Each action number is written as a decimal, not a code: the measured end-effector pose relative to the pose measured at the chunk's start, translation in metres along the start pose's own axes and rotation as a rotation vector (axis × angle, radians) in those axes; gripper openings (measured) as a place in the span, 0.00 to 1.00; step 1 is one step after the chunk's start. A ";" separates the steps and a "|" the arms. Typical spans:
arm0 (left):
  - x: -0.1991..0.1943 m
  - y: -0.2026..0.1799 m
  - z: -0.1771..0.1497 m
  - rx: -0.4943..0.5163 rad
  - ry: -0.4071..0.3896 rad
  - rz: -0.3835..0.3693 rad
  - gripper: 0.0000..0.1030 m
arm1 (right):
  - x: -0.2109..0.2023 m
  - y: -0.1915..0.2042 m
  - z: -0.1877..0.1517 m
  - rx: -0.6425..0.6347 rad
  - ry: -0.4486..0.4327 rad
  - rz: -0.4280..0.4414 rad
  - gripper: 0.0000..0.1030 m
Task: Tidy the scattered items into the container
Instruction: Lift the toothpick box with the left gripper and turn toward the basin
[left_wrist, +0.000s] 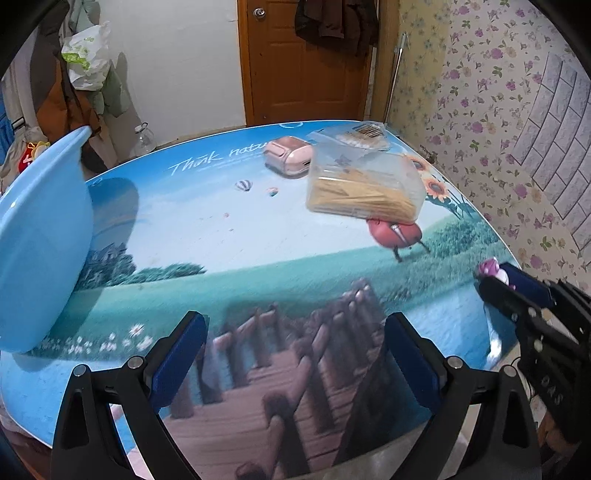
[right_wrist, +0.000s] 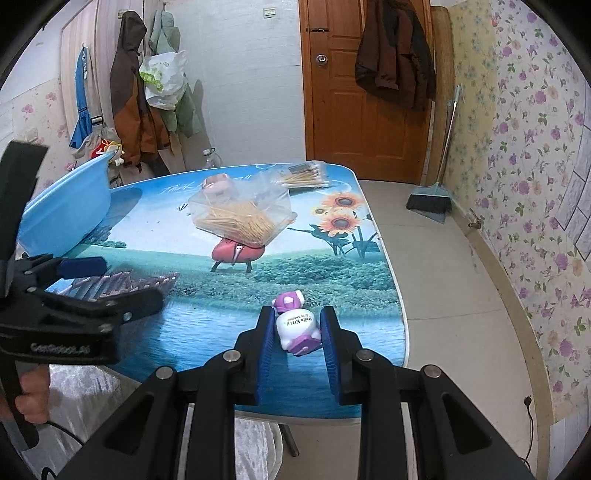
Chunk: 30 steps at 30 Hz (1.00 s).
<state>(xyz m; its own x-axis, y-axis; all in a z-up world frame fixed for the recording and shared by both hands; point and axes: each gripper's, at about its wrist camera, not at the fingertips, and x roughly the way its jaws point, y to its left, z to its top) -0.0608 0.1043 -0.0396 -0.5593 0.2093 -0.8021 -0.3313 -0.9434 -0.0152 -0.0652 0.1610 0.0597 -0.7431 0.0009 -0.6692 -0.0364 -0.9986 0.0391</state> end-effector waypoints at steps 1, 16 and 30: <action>0.000 0.000 0.000 -0.002 0.000 -0.001 0.94 | 0.000 0.001 0.000 0.001 0.000 -0.003 0.26; 0.031 -0.046 0.073 0.069 -0.032 -0.100 0.91 | 0.003 0.004 0.000 -0.010 -0.002 -0.020 0.26; 0.068 -0.053 0.097 0.103 0.007 -0.083 0.92 | 0.006 -0.001 0.002 -0.003 -0.008 0.007 0.26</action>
<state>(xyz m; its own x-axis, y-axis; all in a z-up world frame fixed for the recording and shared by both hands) -0.1551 0.1937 -0.0354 -0.5216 0.2837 -0.8047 -0.4526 -0.8915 -0.0209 -0.0711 0.1625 0.0576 -0.7486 -0.0055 -0.6630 -0.0295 -0.9987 0.0416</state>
